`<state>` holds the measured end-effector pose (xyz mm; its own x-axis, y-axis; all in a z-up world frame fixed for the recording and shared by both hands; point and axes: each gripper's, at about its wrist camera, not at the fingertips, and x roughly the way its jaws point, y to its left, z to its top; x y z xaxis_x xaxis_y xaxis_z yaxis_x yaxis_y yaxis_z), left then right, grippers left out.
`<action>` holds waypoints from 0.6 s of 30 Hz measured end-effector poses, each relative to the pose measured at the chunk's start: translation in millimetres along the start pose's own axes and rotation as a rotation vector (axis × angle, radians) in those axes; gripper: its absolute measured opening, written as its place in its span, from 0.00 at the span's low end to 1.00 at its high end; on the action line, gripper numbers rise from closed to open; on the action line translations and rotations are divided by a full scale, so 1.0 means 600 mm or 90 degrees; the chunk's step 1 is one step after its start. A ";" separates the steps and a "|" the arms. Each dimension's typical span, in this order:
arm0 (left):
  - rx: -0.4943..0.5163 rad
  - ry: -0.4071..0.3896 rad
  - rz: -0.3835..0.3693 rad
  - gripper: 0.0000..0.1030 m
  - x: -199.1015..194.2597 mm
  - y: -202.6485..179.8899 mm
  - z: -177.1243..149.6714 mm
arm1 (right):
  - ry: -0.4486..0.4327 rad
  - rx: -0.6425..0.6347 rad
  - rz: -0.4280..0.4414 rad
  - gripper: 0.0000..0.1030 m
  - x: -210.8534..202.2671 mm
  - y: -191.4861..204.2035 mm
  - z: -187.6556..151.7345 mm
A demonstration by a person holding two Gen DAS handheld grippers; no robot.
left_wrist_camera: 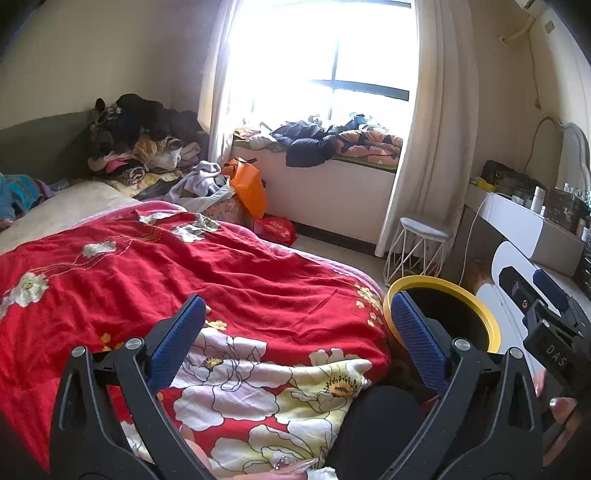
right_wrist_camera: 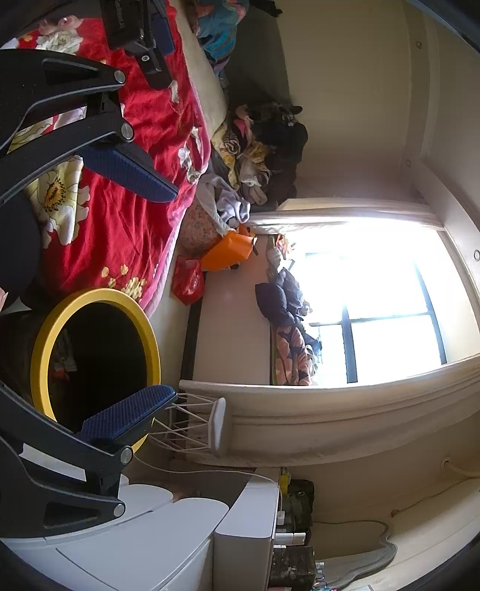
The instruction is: Collect trash
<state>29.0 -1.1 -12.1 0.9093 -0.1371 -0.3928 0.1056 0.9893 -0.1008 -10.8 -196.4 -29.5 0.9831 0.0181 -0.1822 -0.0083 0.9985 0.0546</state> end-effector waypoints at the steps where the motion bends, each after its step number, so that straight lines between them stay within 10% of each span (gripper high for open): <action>1: 0.000 0.001 0.000 0.90 0.000 0.000 0.000 | -0.001 0.001 0.000 0.94 0.000 0.000 0.000; 18: 0.009 -0.004 0.001 0.90 -0.004 -0.006 0.001 | -0.008 0.006 -0.007 0.94 0.002 -0.001 0.005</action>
<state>26.7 -4.1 -10.3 0.9120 -0.1348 -0.3874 0.1097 0.9902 -0.0865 -8.8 -197.1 -26.6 0.9852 0.0065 -0.1712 0.0042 0.9980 0.0625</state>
